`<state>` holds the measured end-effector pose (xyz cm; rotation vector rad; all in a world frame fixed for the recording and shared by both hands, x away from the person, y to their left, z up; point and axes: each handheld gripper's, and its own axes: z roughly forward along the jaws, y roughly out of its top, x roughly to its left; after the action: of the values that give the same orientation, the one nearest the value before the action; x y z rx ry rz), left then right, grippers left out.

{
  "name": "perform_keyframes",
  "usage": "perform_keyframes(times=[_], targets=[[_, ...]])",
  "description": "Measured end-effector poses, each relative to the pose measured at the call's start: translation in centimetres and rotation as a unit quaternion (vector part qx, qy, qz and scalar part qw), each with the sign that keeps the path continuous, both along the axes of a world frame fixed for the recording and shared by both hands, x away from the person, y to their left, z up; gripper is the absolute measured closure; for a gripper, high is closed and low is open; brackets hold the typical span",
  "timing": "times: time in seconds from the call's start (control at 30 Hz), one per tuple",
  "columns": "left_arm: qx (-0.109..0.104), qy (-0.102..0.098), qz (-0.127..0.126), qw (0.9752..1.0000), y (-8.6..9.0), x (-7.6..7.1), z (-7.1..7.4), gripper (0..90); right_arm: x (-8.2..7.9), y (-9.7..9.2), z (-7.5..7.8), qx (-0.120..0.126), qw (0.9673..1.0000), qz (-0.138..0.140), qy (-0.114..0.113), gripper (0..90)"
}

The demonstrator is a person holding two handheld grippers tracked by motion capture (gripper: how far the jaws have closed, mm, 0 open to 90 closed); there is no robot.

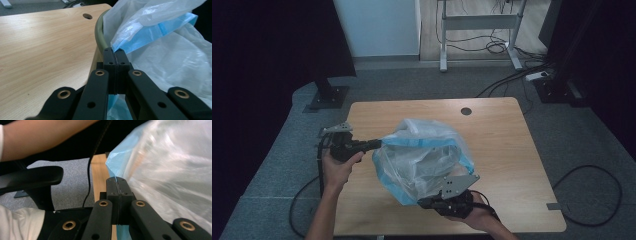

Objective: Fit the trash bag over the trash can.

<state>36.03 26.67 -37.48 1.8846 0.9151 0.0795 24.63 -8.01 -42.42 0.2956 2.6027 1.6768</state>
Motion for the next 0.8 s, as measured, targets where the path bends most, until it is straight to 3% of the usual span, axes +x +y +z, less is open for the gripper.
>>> perform_keyframes(times=[0.2,0.27,0.33,0.43,0.5,0.6,0.73,0.8], targets=[[-0.001,0.002,0.002,1.0000,-0.2,0.2,-0.3,89.9,0.5,-0.5,-1.9,-0.006,0.9998,-0.016,0.011,89.0],[-0.001,0.001,0.002,1.0000,-0.2,0.2,-0.3,89.8,0.6,-0.8,-2.3,0.003,0.9997,-0.016,0.017,86.7],[-0.003,-0.005,0.000,1.0000,-0.2,0.0,-0.2,88.5,0.2,-1.1,-2.0,0.017,0.9997,-0.009,0.014,71.4],[-0.002,-0.013,-0.002,0.9999,-0.2,-0.2,0.1,88.6,-1.0,-2.2,0.2,0.059,0.9981,-0.013,-0.006,58.0],[-0.002,-0.016,-0.003,0.9999,-0.3,-0.2,0.2,89.2,-1.3,-3.4,2.4,0.090,0.9952,-0.034,-0.019,53.4],[-0.003,-0.017,-0.005,0.9998,-0.4,-0.2,0.3,89.4,-0.6,-5.1,4.8,0.100,0.9903,-0.082,-0.052,49.3],[-0.005,-0.018,-0.006,0.9998,-0.5,-0.1,0.3,89.7,2.5,-7.6,6.8,0.091,0.9771,-0.174,-0.082,46.1],[-0.005,-0.017,-0.007,0.9998,-0.6,0.0,0.2,89.7,4.1,-8.3,7.0,0.084,0.9723,-0.201,-0.085,46.0]])
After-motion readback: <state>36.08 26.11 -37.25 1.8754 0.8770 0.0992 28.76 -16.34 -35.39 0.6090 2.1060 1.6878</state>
